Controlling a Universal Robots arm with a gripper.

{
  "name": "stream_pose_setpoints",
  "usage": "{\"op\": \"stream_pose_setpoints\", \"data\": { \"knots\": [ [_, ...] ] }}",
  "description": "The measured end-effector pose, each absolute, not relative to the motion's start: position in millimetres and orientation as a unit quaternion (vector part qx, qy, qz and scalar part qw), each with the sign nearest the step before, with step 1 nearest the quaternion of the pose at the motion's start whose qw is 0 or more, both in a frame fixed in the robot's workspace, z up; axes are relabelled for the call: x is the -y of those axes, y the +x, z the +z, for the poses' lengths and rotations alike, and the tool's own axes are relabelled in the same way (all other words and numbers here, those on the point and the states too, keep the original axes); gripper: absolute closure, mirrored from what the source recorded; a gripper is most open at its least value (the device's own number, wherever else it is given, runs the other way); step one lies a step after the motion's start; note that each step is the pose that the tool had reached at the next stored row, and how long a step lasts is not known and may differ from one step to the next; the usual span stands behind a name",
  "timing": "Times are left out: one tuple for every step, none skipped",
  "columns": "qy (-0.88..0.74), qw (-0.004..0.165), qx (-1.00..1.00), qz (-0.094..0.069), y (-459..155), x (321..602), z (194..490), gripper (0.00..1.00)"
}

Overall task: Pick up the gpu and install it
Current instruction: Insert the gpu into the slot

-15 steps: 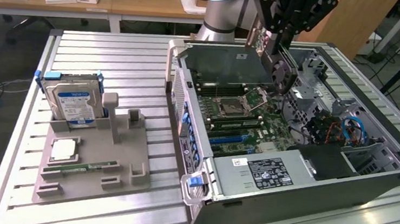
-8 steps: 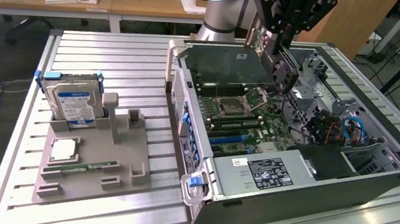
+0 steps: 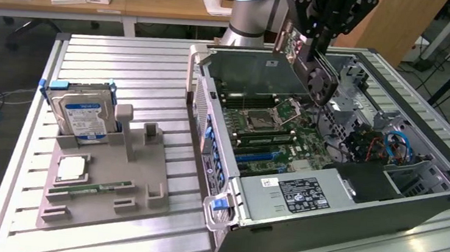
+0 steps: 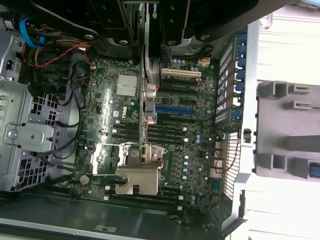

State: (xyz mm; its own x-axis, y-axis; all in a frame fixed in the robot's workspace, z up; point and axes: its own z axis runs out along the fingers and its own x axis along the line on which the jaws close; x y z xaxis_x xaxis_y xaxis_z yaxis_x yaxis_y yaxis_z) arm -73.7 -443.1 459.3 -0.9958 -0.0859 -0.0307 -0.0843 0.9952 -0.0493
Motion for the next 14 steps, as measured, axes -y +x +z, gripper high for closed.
{"op": "stream_pose_setpoints", "data": {
  "knots": [
    [-0.046, 0.017, -0.999, -0.024, -73.7, 443.0, 459.3, 0.74],
    [-0.049, 0.017, -0.998, -0.024, -73.7, 443.0, 459.3, 0.74],
    [-0.051, 0.017, -0.998, -0.024, -73.7, 443.0, 459.3, 0.74],
    [-0.054, 0.017, -0.998, -0.024, -73.7, 443.0, 459.3, 0.74],
    [-0.057, 0.017, -0.998, -0.024, -73.7, 443.1, 459.3, 0.74],
    [-0.060, 0.017, -0.998, -0.024, -73.7, 443.1, 459.3, 0.74],
    [-0.063, 0.017, -0.998, -0.024, -73.7, 443.1, 459.3, 0.74],
    [-0.066, 0.017, -0.997, -0.024, -73.7, 443.1, 459.3, 0.74],
    [-0.069, 0.017, -0.997, -0.023, -73.7, 443.0, 459.3, 0.74],
    [-0.072, 0.017, -0.997, -0.023, -73.7, 443.1, 459.3, 0.74],
    [-0.075, 0.017, -0.997, -0.023, -73.7, 443.1, 459.3, 0.74],
    [-0.077, 0.017, -0.997, -0.023, -73.7, 443.0, 459.3, 0.74],
    [-0.080, 0.017, -0.996, -0.023, -73.7, 443.0, 459.3, 0.74],
    [-0.082, 0.017, -0.996, -0.023, -73.7, 443.1, 459.3, 0.74]
  ]
}}
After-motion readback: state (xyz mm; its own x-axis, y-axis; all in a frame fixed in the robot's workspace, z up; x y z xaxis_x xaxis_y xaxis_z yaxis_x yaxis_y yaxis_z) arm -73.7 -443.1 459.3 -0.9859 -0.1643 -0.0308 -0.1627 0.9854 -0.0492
